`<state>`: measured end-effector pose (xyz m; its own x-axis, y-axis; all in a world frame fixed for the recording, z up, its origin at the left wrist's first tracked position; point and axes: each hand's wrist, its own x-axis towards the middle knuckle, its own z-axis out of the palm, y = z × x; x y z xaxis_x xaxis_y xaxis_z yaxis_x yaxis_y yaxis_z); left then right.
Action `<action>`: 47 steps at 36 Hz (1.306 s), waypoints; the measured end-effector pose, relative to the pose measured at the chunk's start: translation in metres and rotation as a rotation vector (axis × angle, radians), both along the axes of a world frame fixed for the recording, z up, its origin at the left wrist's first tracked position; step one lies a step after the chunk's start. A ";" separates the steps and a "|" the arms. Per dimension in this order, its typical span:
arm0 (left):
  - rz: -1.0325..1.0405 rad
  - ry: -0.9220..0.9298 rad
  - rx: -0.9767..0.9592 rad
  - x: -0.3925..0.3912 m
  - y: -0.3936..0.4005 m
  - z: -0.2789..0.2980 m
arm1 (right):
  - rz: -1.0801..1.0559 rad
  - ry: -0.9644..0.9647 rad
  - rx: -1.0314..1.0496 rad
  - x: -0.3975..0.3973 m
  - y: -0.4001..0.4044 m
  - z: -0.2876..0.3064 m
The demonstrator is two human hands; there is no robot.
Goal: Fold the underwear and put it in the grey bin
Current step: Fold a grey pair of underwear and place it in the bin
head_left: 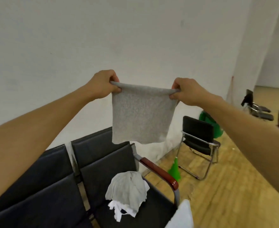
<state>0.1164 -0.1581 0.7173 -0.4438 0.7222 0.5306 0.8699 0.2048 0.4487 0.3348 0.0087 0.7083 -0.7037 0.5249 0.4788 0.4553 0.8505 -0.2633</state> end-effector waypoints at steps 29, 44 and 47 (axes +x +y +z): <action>-0.789 -0.060 -0.778 0.370 0.346 -0.477 | -0.694 -0.263 -0.720 0.425 0.159 -0.469; -0.873 -0.131 -1.126 0.442 0.336 -0.964 | -0.795 -0.529 -1.096 0.483 0.113 -0.946; -0.905 -0.150 -1.199 0.447 0.313 -0.985 | -0.797 -0.552 -1.184 0.491 0.088 -0.960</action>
